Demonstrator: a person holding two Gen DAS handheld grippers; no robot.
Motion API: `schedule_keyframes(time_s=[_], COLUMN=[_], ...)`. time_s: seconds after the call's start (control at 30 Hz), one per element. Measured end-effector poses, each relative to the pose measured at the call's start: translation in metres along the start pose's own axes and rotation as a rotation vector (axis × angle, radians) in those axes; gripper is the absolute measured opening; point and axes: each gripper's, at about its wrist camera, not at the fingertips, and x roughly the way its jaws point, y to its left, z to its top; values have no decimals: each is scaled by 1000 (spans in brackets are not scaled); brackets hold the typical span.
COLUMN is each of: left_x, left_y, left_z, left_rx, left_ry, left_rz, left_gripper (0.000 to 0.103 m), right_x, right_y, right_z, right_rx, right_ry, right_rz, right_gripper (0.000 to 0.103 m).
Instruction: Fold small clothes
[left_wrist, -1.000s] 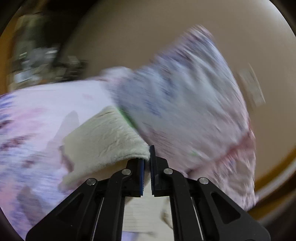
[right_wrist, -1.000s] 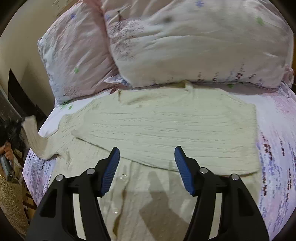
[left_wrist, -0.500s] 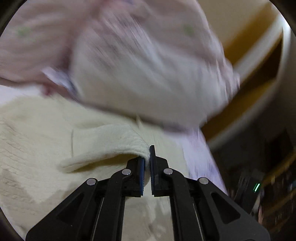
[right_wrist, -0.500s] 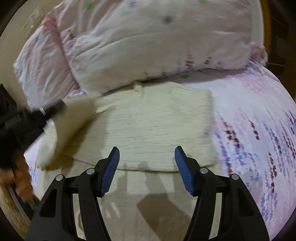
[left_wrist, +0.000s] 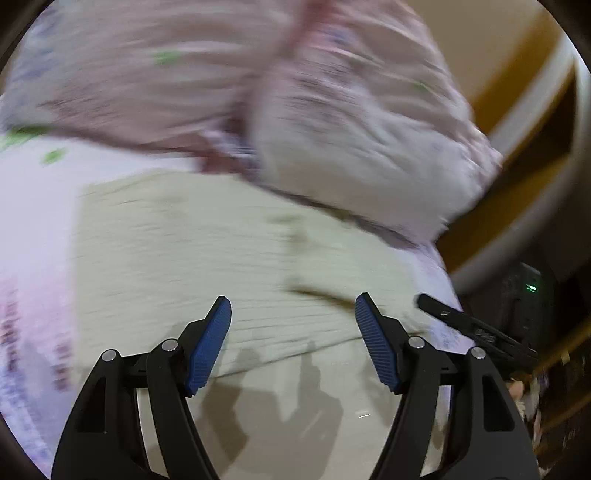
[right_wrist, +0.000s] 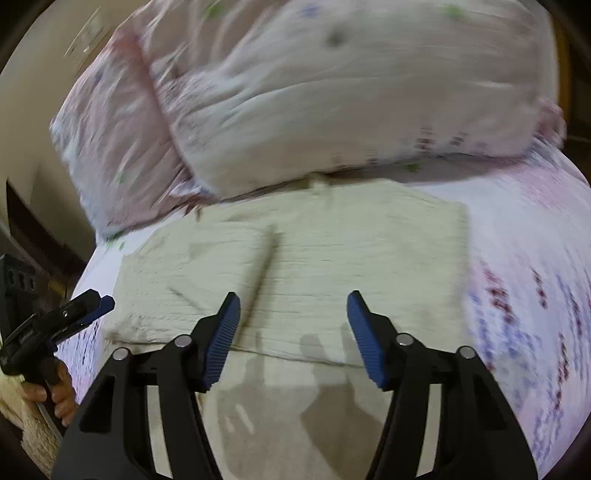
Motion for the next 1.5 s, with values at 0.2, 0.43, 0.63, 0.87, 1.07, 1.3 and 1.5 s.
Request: schedule_keyframes(time_s=[0.2,0.43,0.63,0.87,1.07,1.3,1.5], left_x=[-5,0,-1,-3,-5,-7,-11], left_y=[47,48,51,51,51,50,48], left_z=[-11,-12,-13,-14,-15,-16,-21], left_rx=[-100,-89,-92,-90,-100,-107,-103], left_ry=[35,41,36,33,35,36,46], left_rz=[83,94,77,59,53,51,44], left_gripper=[69,69,70,73,74,74,75], right_x=[31,77,45,15,26,26,-3], right_y=[88,119,63,-23,-61,-82,-69], right_z=[-6,-14,10,-1,-9,-12,-17], right_rx=[-364,-500,-164,213,385,438,346], right_ry=[-22,18,-77,-87,-21,-39,-119], right_rz=[-65,-192,-73,30,107,80,0], right_gripper=[55,26,5,13,34,5,5])
